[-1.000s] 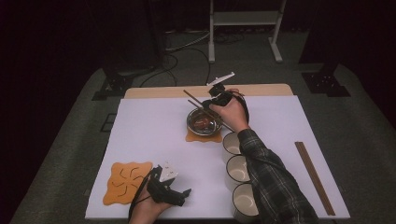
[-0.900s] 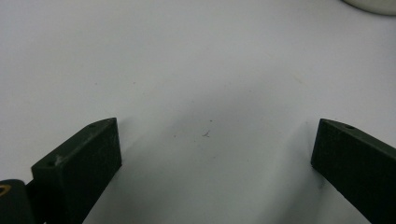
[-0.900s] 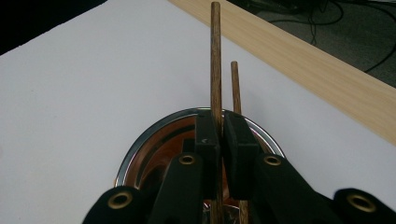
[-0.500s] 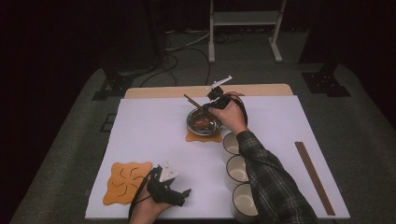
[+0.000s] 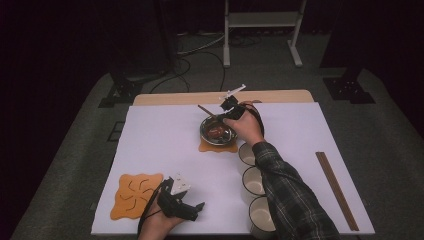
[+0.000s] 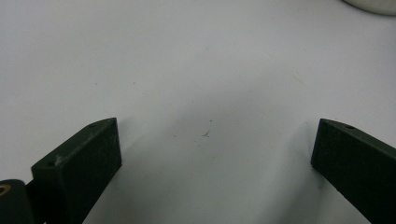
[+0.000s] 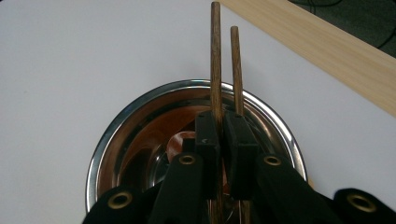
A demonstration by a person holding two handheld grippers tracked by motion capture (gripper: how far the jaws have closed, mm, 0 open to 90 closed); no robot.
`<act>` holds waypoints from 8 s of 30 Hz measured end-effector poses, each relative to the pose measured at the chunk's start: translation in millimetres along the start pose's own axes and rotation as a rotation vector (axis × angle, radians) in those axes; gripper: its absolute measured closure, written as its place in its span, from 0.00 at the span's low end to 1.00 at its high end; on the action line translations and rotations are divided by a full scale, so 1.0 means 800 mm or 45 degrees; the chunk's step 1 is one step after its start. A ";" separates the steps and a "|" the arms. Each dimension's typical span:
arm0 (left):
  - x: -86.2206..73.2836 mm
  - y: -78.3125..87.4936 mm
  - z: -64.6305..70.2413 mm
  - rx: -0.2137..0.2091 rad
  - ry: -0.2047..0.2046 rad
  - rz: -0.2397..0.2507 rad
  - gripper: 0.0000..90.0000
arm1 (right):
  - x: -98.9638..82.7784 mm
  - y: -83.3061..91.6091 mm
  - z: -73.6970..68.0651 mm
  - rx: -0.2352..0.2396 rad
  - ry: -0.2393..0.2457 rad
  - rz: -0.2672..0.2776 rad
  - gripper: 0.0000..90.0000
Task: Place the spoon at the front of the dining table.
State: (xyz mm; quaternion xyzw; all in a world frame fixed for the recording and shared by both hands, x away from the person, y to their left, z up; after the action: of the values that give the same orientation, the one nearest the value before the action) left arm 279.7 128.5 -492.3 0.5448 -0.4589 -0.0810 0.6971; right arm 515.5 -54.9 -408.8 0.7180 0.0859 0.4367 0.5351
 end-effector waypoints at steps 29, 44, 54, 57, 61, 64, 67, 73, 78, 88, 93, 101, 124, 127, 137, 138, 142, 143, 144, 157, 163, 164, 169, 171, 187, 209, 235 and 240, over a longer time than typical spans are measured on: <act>0.000 0.000 0.000 0.001 -0.001 -0.002 0.01 | -0.004 -0.015 0.001 -0.025 0.016 -0.055 0.93; 0.000 0.000 0.000 0.001 -0.001 -0.002 0.01 | -0.004 -0.021 -0.002 -0.034 0.034 -0.071 0.92; 0.000 0.000 0.000 -0.001 0.000 -0.001 0.01 | -0.002 -0.013 -0.002 -0.022 0.034 -0.038 0.92; 0.000 0.000 0.000 -0.001 0.000 0.000 0.01 | -0.002 -0.006 0.000 -0.021 0.034 -0.039 0.98; 0.000 0.000 0.000 -0.001 0.000 0.000 0.01 | -0.004 0.004 0.006 -0.038 0.037 -0.057 0.99; 0.000 0.000 0.000 -0.001 0.000 0.000 0.01 | -0.009 0.009 0.013 -0.050 0.034 -0.070 1.00; 0.000 0.000 0.000 -0.001 0.000 0.000 0.01 | -0.015 0.012 0.019 -0.057 0.024 -0.079 1.00; 0.000 0.000 0.000 0.000 0.000 0.000 0.01 | -0.024 0.017 0.026 -0.052 0.029 -0.114 1.00; 0.000 0.000 0.000 0.000 0.000 0.000 0.01 | -0.029 0.016 0.028 -0.045 0.038 -0.160 1.00; 0.000 0.000 0.000 -0.001 0.000 0.000 0.01 | -0.033 0.009 0.028 -0.034 0.043 -0.216 1.00; 0.000 0.000 0.000 -0.001 0.000 0.000 0.01 | -0.034 0.008 0.027 -0.028 0.046 -0.232 1.00; 0.000 0.000 0.000 -0.001 0.000 0.000 0.01 | -0.033 0.008 0.024 -0.013 0.064 -0.246 1.00; 0.000 0.000 0.000 -0.001 -0.001 0.000 0.01 | -0.025 0.005 0.008 0.013 0.109 -0.265 1.00; 0.000 0.000 0.000 -0.001 -0.001 0.000 0.01 | -0.026 0.007 0.009 0.013 0.108 -0.262 1.00; 0.000 0.000 0.000 -0.001 0.000 -0.001 0.01 | -0.023 0.013 0.004 0.063 0.098 -0.223 0.86; 0.000 0.000 0.000 -0.001 0.000 0.000 0.01 | -0.023 0.012 0.004 0.059 0.100 -0.223 0.85; 0.000 0.000 0.000 0.000 0.000 0.000 0.01 | -0.023 0.010 0.003 0.062 0.094 -0.231 0.79; 0.000 0.000 0.000 -0.001 0.000 0.000 0.01 | -0.023 0.009 0.002 0.071 0.092 -0.237 0.78; 0.000 0.000 0.000 -0.001 0.000 0.000 0.01 | -0.023 0.008 0.001 0.071 0.088 -0.243 0.77; 0.000 0.000 0.000 0.000 -0.001 0.000 0.01 | -0.025 0.002 0.001 0.052 0.094 -0.298 0.83; 0.000 0.000 0.000 -0.001 0.000 0.000 0.01 | -0.023 0.001 0.001 0.051 0.085 -0.304 0.87; 0.000 0.000 0.000 -0.001 0.000 0.001 0.01 | -0.022 0.000 0.001 0.052 0.085 -0.306 0.87; 0.000 0.000 0.000 -0.001 0.000 0.001 0.01 | -0.017 -0.003 0.000 0.054 0.078 -0.311 0.87; 0.000 0.000 0.000 -0.001 -0.001 0.001 0.01 | -0.014 -0.005 -0.001 0.052 0.072 -0.316 0.87; 0.000 0.000 0.000 -0.001 0.000 0.002 0.01 | 0.003 -0.014 -0.004 0.037 0.064 -0.325 0.82; 0.000 0.000 0.000 -0.001 -0.001 0.001 0.01 | -0.024 0.010 0.015 0.004 0.074 -0.329 1.00; 0.000 0.000 0.000 -0.001 0.000 0.000 0.01 | -0.027 0.005 -0.011 0.067 0.172 -0.398 0.99; 0.000 0.000 0.000 -0.001 0.000 0.000 0.01 | -0.025 0.004 -0.018 0.085 0.202 -0.411 0.99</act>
State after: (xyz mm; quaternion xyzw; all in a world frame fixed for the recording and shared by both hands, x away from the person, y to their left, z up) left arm 279.8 128.5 -492.2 0.5446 -0.4589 -0.0812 0.6973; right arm 491.8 -57.8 -416.5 0.6757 0.2565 0.3971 0.5656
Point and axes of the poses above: each handheld gripper's, and its own axes: y roughly backward along the jaws, x roughly out of its top, z roughly to its right, the point moved 4 cm from there along -y, roughly forward along the jaws, and after that the axes turned 12 degrees about -z, right-handed, at the moved point
